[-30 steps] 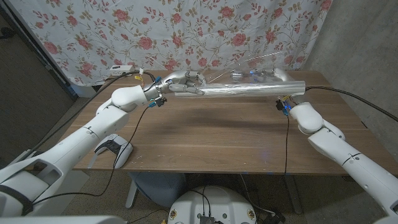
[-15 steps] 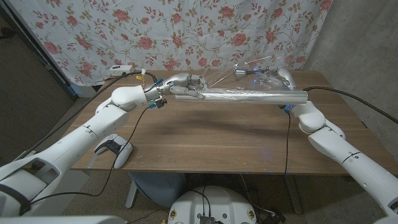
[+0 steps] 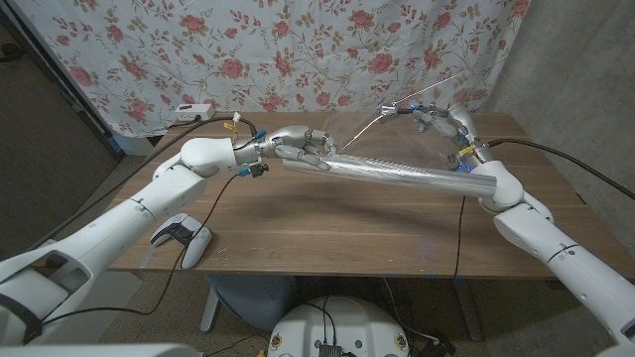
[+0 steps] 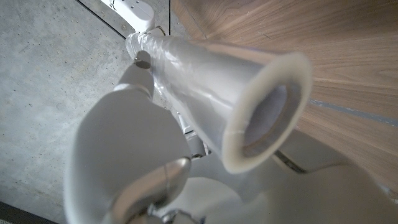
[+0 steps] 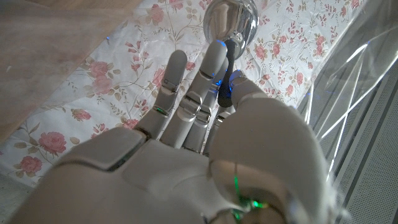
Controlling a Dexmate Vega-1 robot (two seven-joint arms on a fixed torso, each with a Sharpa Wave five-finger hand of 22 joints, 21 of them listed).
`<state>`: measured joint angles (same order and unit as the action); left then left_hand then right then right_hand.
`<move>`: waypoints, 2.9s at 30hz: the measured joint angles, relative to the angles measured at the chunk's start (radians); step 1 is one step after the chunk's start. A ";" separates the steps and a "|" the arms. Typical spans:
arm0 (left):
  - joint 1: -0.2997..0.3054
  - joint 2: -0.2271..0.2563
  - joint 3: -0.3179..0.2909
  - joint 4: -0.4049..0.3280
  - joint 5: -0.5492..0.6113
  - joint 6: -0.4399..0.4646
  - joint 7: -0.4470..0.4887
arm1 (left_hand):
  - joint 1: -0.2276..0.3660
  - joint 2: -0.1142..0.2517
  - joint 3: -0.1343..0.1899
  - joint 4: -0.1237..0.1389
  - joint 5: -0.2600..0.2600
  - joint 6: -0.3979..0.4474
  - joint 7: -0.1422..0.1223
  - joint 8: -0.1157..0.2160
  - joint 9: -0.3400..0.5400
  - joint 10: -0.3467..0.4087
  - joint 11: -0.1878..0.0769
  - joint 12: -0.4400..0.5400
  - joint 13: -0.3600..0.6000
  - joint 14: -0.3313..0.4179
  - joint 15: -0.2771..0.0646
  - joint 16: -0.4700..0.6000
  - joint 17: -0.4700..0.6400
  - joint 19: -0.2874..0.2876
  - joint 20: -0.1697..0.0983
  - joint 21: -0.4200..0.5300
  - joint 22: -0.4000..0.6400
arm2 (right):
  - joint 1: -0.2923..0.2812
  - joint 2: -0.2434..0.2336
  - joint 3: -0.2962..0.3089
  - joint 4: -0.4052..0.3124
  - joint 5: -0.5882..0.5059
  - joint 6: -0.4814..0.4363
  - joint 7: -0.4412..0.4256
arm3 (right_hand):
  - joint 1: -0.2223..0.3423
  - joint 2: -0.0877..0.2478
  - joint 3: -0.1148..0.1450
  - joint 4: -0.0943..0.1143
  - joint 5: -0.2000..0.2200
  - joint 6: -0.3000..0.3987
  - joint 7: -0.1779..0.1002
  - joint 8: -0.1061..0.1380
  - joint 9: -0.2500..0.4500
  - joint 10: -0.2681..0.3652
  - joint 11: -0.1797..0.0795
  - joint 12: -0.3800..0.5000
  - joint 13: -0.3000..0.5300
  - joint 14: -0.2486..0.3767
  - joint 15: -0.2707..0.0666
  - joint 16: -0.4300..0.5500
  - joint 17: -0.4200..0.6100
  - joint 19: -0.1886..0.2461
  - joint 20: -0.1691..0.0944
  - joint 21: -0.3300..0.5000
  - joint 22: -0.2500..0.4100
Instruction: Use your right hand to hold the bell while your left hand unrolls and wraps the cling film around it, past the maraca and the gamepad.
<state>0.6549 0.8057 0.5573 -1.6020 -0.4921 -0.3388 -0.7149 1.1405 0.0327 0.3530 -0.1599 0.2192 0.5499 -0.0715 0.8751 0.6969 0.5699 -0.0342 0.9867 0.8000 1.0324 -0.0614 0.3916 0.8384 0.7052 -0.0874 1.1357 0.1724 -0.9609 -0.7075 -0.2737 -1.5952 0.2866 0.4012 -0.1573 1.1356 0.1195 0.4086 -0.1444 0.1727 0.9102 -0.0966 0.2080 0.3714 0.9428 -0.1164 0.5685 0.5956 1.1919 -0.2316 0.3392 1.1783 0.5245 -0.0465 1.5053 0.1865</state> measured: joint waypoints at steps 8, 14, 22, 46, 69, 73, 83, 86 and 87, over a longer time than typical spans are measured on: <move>0.005 0.018 0.006 -0.019 0.013 0.013 -0.018 | 0.000 0.000 0.000 0.000 0.003 0.002 0.002 0.000 0.000 0.000 0.000 -0.001 0.007 0.000 0.000 -0.004 0.001 0.000 0.000 0.000 0.000 | -0.008 -0.003 0.009 -0.011 0.020 -0.001 0.006 | 0.000 0.000 0.000 0.000 0.000 0.000 0.000 0.000 0.000 0.000 0.000 0.000 0.000 0.000 0.000 0.000 0.000 -0.002 -0.002 0.000 0.000; 0.010 0.037 0.009 -0.030 0.023 0.024 -0.028 | 0.000 0.000 0.000 0.000 0.003 0.002 0.002 -0.004 0.001 0.000 0.000 -0.002 0.008 0.000 0.000 -0.004 0.000 0.000 0.000 0.000 0.000 | -0.012 0.004 0.019 -0.012 0.064 0.003 0.025 | 0.000 0.000 0.000 0.000 -0.001 0.000 0.000 0.000 0.000 0.000 0.000 0.000 0.005 0.000 0.000 0.000 0.000 -0.002 -0.002 0.000 0.000; 0.013 0.049 0.013 -0.031 0.029 0.034 -0.037 | 0.000 0.000 0.000 0.000 0.003 0.002 0.002 -0.006 0.008 0.000 0.000 -0.005 0.016 0.002 -0.002 -0.004 -0.001 0.000 0.000 0.000 0.000 | -0.025 0.017 0.037 -0.017 0.137 0.028 0.060 | 0.000 0.000 0.003 0.002 -0.001 0.000 0.000 0.000 0.000 0.001 0.002 0.000 0.003 0.000 0.000 0.000 0.000 -0.002 -0.002 0.000 0.000; -0.013 0.050 0.036 -0.026 0.075 0.068 -0.049 | 0.000 0.000 0.000 0.000 0.000 0.011 -0.003 -0.012 0.013 0.000 0.000 -0.008 0.031 0.002 -0.002 -0.003 -0.002 0.000 0.000 0.004 0.000 | -0.089 0.022 0.056 -0.101 0.292 0.070 0.183 | 0.000 0.000 0.007 -0.002 -0.001 0.000 0.000 0.000 0.000 0.003 0.004 -0.007 0.005 0.000 0.000 0.001 0.005 -0.002 -0.002 0.000 0.000; -0.045 0.070 0.048 -0.059 0.138 0.099 -0.046 | 0.002 -0.002 0.000 0.000 0.008 0.027 0.002 -0.017 0.013 0.009 0.009 -0.009 0.051 0.004 -0.003 0.001 -0.005 0.004 -0.004 0.004 0.000 | -0.119 0.023 0.045 -0.145 0.459 0.060 0.335 | 0.000 0.000 0.007 -0.002 -0.001 0.000 0.000 0.000 0.000 0.005 0.006 -0.008 0.004 0.000 0.000 0.001 0.005 -0.002 -0.002 0.000 0.000; -0.054 0.075 0.047 -0.068 0.150 0.107 -0.041 | 0.004 -0.004 0.000 0.000 0.014 0.027 0.002 -0.017 0.013 0.009 0.009 -0.010 0.051 0.004 -0.003 0.001 -0.005 0.004 -0.004 0.007 0.000 | -0.120 0.025 0.044 -0.150 0.494 0.055 0.370 | 0.000 0.000 0.007 -0.002 -0.001 0.000 0.000 0.000 0.001 0.001 0.002 -0.008 0.004 0.000 0.000 0.001 0.004 -0.002 -0.002 0.000 0.000; -0.073 0.079 0.048 -0.081 0.180 0.134 -0.034 | 0.008 -0.008 0.000 0.000 0.018 0.038 0.002 -0.024 0.013 0.009 0.009 -0.013 0.074 0.004 -0.004 0.001 -0.005 0.012 -0.004 0.007 0.000 | -0.126 0.026 0.046 -0.162 0.565 0.046 0.446 | 0.000 0.000 0.007 -0.002 -0.001 0.000 0.000 0.000 0.002 -0.001 0.004 -0.008 0.004 0.000 0.000 0.001 0.005 -0.002 -0.002 0.000 0.000; -0.077 0.079 0.048 -0.084 0.187 0.138 -0.031 | 0.010 -0.010 0.000 0.000 0.018 0.038 0.002 -0.024 0.013 0.009 0.009 -0.013 0.075 0.005 -0.005 0.001 -0.005 0.012 -0.004 0.007 0.000 | -0.130 0.026 0.050 -0.163 0.580 0.044 0.462 | 0.000 0.000 0.007 -0.002 -0.001 0.000 0.000 0.000 0.002 -0.001 0.004 -0.008 0.004 0.000 0.000 0.001 0.005 -0.002 -0.002 0.000 0.000; -0.079 0.080 0.049 -0.084 0.189 0.140 -0.031 | 0.010 -0.010 0.000 0.000 0.018 0.038 0.002 -0.023 0.013 0.009 0.009 -0.012 0.081 0.005 -0.005 0.001 -0.005 0.012 -0.004 0.007 0.000 | -0.131 0.026 0.051 -0.163 0.584 0.044 0.465 | 0.000 0.000 0.007 -0.002 -0.001 0.000 0.000 0.000 0.002 -0.001 0.004 -0.008 0.004 0.000 0.000 0.001 0.005 -0.002 -0.002 0.000 0.000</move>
<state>0.5759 0.8853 0.6059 -1.6858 -0.3027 -0.1987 -0.7456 1.1501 0.0231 0.3530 -0.1599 0.2374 0.5878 -0.0699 0.8516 0.7103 0.5791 -0.0252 0.9746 0.8806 1.0377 -0.0666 0.3930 0.8338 0.7170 -0.0914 1.1428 0.1726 -1.0915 -0.6811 -0.2229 -1.7586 0.8701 0.4449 0.3073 1.1356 0.1195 0.4153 -0.1461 0.1718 0.9102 -0.0966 0.2079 0.3737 0.9420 -0.1128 0.5605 0.6001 1.1920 -0.2315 0.3399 1.1830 0.5227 -0.0483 1.5053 0.1865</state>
